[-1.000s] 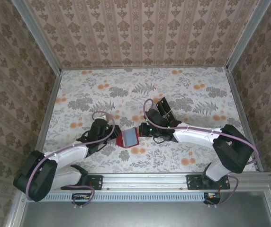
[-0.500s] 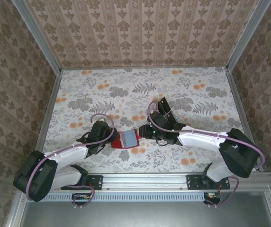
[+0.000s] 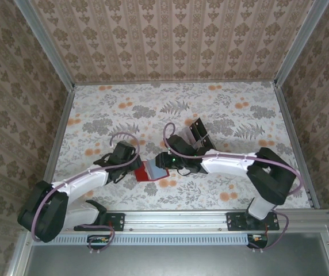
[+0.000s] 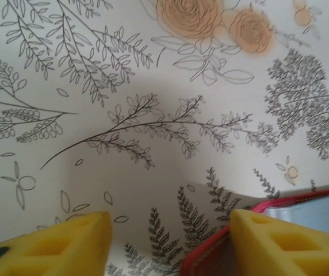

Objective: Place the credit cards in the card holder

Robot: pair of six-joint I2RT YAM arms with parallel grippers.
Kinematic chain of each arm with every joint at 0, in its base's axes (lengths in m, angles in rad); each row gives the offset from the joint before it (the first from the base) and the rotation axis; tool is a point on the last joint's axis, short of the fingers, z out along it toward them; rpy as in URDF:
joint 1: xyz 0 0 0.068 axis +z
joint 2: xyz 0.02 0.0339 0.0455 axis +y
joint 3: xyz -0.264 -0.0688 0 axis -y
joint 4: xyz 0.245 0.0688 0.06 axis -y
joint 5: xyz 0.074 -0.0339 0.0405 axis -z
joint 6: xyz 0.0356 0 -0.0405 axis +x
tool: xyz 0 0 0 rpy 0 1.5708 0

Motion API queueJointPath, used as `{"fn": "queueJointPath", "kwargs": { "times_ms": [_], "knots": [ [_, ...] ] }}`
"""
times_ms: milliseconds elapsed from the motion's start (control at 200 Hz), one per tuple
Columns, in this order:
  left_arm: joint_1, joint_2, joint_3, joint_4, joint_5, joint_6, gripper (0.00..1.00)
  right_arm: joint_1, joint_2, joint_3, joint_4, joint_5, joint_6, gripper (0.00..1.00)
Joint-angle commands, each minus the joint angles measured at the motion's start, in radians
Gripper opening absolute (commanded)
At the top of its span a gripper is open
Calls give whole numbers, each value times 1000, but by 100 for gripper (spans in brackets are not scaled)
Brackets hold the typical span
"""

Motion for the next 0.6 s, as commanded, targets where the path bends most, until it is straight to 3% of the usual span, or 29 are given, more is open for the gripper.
{"fn": "queueJointPath", "kwargs": {
  "times_ms": [0, 105, 245, 415, 595],
  "knots": [
    [-9, 26, 36, -121, -32, 22, 49, -9, 59, 15, 36, -24, -16, 30],
    [-11, 58, 41, -125, -32, 23, 44, -18, 93, -6, 44, -7, -11, 29],
    [-11, 124, 61, -96, -32, 37, 43, -15, 101, -47, 68, 1, 20, 29],
    [0, 151, 125, -83, -29, 113, 50, -9, 88, -81, 89, 21, 60, 29],
    [1, 77, 206, -164, -4, 163, 56, -2, 83, -106, 110, 39, 117, 28]
  ]
}}
